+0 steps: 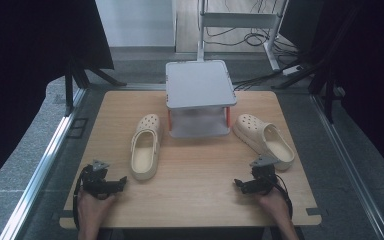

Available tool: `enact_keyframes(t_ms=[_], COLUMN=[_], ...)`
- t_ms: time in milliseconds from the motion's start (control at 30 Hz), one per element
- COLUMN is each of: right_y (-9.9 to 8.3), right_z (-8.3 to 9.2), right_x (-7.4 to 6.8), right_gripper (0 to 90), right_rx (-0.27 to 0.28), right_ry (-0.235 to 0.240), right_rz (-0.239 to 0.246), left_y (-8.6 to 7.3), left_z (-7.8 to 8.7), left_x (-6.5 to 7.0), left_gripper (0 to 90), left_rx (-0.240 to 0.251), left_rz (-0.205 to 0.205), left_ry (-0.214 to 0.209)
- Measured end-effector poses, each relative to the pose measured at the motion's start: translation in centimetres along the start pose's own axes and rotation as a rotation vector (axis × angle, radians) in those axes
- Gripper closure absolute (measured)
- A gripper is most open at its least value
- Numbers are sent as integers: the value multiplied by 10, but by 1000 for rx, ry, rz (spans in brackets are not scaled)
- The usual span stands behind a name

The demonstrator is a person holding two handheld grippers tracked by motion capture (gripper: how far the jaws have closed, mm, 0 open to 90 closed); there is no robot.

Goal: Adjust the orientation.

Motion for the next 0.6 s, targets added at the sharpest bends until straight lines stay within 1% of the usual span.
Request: enact_keyframes(t_ms=[600], right_y=[0], right_z=[0], right_x=[0], right_gripper=[0], right_rx=[1], right_ry=[2], right_rz=[-2], left_y=[0], left_z=[0], left_x=[0], left_gripper=[0], left_rx=[0], left_rz=[-3], left_ry=[-2])
Point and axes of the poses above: each handheld gripper's, and its own axes: z roughly backward along the jaws, y roughly out of its top, x roughly to its right, the point moved 7 cm from there along -z, roughly forward along the jaws, and after that the axes turned 15 degrees about x, right-handed, at the moved point
